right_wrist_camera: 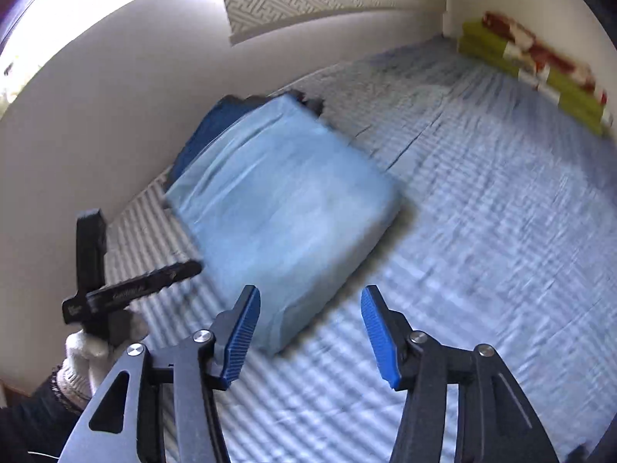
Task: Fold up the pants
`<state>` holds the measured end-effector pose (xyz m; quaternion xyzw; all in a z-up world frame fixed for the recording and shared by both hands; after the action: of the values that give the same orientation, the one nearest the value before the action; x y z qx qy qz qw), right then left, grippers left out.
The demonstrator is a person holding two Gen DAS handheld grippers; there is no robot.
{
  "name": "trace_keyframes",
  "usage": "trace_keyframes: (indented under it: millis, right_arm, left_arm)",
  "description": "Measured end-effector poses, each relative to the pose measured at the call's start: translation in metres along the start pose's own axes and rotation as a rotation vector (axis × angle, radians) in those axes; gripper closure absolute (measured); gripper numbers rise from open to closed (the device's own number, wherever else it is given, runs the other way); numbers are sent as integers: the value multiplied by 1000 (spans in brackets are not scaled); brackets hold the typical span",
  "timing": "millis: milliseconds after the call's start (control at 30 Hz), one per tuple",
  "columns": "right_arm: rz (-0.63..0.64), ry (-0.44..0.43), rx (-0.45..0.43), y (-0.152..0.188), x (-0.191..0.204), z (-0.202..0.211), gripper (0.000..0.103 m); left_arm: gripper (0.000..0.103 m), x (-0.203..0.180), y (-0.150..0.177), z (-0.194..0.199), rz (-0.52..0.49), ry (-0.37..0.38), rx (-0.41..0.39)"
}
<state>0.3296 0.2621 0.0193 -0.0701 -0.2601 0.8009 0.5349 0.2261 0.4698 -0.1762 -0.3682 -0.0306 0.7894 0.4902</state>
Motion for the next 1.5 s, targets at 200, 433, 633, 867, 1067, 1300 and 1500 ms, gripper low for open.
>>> trace_keyframes:
  millis: [200,433,633,867,1067,1300,1500]
  right_arm:
    - [98,-70,-21,-82,-4,-46,41]
    - [267,-151,58,-104,25,-141,30]
    - [388,-207,144,-110,32,-210,28]
    - [340,-435,205,-118,25,-241,5]
    - [159,-680,301,-106,24,-262,7]
    - [184,-558,252,-93,25,-217,71]
    - [310,-370,189,-76,59,-163,82]
  left_arm:
    - [22,1,-15,-23,35,-9,17]
    - [21,6,-39,-41,39,-38,-5]
    - [17,3,-48,-61,52,-19,-3]
    - [20,-8,-59,-78,60,17,-15]
    - [28,-20,-68,-87,64,-4,-37]
    - [52,-26,-69,-81,60,37,-30]
    - [64,-34,-76,-69,80,86,-23]
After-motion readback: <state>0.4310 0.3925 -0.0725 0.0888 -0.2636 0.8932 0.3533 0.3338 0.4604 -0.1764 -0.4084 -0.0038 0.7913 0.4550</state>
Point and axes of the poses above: each gripper's, at about its wrist camera, not at the fingertips, and z roughly against the way its jaws point, x to its left, y to its underside, the point moved 7 cm from there along -z, roughly the way its jaws point, and after that the axes turned 4 degrees about -z, right-handed, at the moved point
